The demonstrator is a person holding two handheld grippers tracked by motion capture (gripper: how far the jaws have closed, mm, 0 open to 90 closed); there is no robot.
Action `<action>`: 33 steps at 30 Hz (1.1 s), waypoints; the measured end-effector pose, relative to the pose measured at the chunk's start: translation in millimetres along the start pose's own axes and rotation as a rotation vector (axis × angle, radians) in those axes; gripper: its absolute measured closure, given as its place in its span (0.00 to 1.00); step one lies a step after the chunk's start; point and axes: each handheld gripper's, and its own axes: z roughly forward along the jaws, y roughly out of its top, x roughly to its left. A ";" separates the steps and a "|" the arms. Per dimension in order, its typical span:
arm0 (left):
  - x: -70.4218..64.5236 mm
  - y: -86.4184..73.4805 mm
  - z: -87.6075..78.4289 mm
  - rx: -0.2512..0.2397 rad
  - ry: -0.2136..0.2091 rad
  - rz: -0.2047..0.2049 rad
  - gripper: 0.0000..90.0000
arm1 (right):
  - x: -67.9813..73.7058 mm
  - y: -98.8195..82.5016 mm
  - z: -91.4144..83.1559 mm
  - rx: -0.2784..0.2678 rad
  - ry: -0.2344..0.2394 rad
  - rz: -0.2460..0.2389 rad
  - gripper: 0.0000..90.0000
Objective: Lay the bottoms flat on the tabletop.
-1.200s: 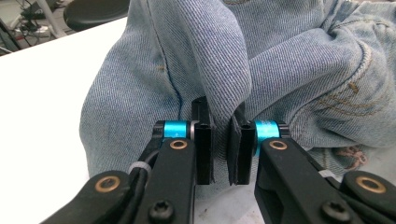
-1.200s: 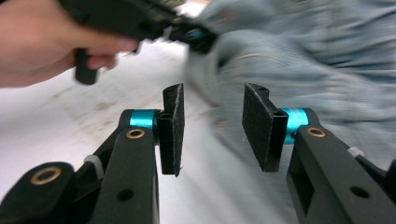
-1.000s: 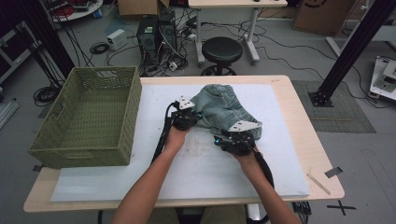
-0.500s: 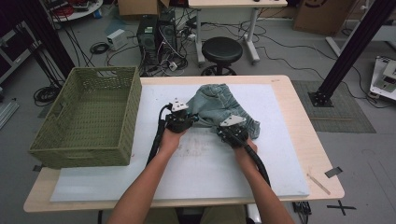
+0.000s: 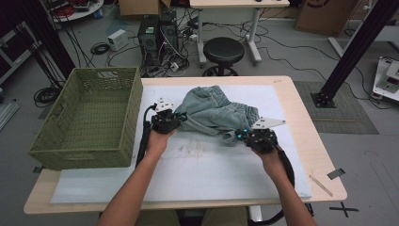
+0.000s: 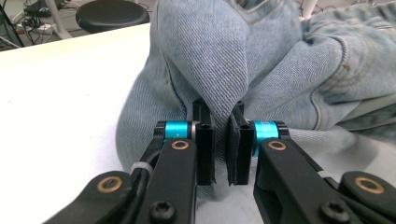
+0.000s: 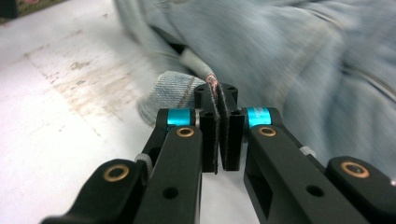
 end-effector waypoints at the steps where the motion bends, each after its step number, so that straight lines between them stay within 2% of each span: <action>1: 0.5 -0.7 -1.3 -0.001 0.000 0.005 0.93 | -4.8 -1.3 -6.1 -0.016 -0.015 0.012 0.99; 3: 2.3 -3.6 -2.0 0.000 0.002 0.009 0.93 | -15.4 -4.2 -17.3 -0.038 -0.055 0.043 0.99; 6: 6.2 -7.9 1.5 -0.021 -0.023 -0.032 0.90 | -31.0 -8.2 -28.0 -0.056 -0.121 0.100 0.99; 8: 5.5 -9.6 6.0 -0.026 -0.046 -0.033 0.79 | -37.8 -10.3 -27.8 -0.045 -0.184 0.130 0.99; 9: 4.3 -10.1 6.9 -0.021 -0.039 -0.026 0.70 | -39.2 -11.0 -26.1 -0.039 -0.204 0.143 0.99; 10: 3.4 -10.6 6.7 -0.021 -0.033 -0.018 0.63 | -40.1 -11.5 -24.4 -0.035 -0.206 0.149 0.97; 11: 3.0 -11.4 6.0 -0.027 -0.032 -0.011 0.61 | -39.8 -12.0 -23.2 -0.038 -0.203 0.156 0.94; 13: 3.8 -12.8 3.9 -0.031 -0.014 -0.003 0.56 | -37.6 -12.3 -22.4 -0.054 -0.188 0.162 0.81; 16: 7.5 -16.1 0.1 -0.026 0.003 -0.005 0.51 | -35.0 -10.8 -24.4 -0.092 -0.201 0.170 0.69; 21: 11.0 -24.9 -4.3 -0.015 0.009 -0.011 0.50 | -33.4 -6.7 -26.2 -0.136 -0.224 0.186 0.63; 24: 11.0 -30.7 0.4 0.027 -0.005 -0.025 0.48 | -33.8 -5.3 -25.2 -0.162 -0.248 0.234 0.59; 26: 8.7 -34.4 6.9 0.069 -0.012 -0.010 0.45 | -35.1 -5.1 -18.7 -0.131 -0.241 0.251 0.56; 28: 6.2 -37.1 12.4 0.098 0.006 0.010 0.43 | -35.8 -6.1 -7.2 -0.057 -0.222 0.264 0.53; 30: 5.2 -39.2 17.9 0.119 0.034 0.025 0.42 | -34.2 -8.5 3.5 0.001 -0.220 0.248 0.53; 33: 6.1 -40.4 23.3 0.140 0.037 0.019 0.43 | -29.4 -12.9 17.3 0.058 -0.213 0.238 0.52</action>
